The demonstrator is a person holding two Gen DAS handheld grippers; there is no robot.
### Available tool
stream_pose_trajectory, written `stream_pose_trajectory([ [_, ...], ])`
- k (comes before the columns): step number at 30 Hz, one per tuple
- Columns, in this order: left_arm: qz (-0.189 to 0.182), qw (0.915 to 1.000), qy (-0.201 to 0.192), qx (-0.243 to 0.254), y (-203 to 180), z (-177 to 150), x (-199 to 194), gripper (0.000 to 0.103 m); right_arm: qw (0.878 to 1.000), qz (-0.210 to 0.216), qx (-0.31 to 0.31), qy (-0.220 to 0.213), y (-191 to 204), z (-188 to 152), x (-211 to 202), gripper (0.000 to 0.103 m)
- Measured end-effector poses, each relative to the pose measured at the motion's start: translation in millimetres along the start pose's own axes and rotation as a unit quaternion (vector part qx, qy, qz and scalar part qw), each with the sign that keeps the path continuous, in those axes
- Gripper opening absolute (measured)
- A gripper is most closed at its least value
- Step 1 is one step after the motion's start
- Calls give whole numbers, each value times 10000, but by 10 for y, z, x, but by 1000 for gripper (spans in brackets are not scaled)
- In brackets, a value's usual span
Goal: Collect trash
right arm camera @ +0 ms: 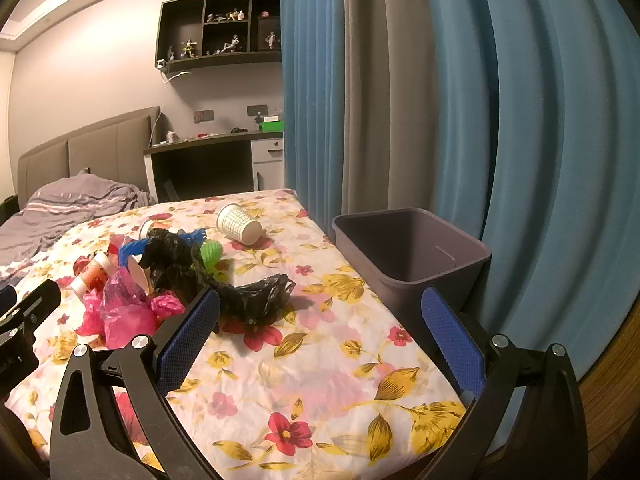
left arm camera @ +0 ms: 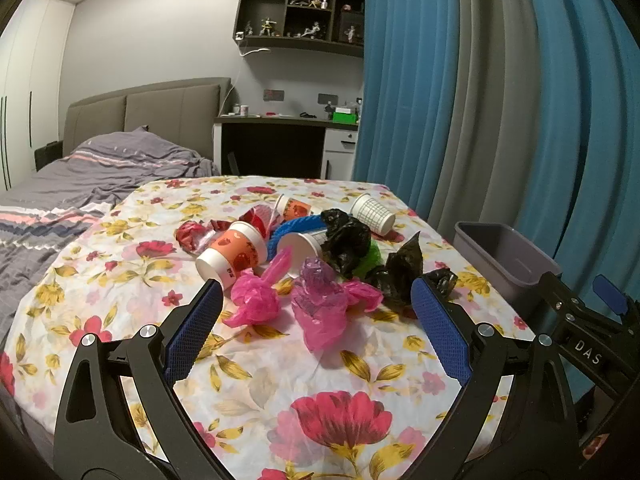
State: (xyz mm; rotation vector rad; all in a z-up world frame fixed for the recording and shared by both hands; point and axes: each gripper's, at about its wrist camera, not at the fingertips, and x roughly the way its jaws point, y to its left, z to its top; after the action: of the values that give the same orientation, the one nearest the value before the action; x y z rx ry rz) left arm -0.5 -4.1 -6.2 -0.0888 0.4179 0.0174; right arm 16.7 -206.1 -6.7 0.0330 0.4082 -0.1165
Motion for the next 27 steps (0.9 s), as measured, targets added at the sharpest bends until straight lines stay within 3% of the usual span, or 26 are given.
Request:
stream_pose_trajectory([
  [27, -9, 10000, -11, -11, 7, 5, 3, 94, 10000, 2, 27, -32, -21, 13, -10, 98],
])
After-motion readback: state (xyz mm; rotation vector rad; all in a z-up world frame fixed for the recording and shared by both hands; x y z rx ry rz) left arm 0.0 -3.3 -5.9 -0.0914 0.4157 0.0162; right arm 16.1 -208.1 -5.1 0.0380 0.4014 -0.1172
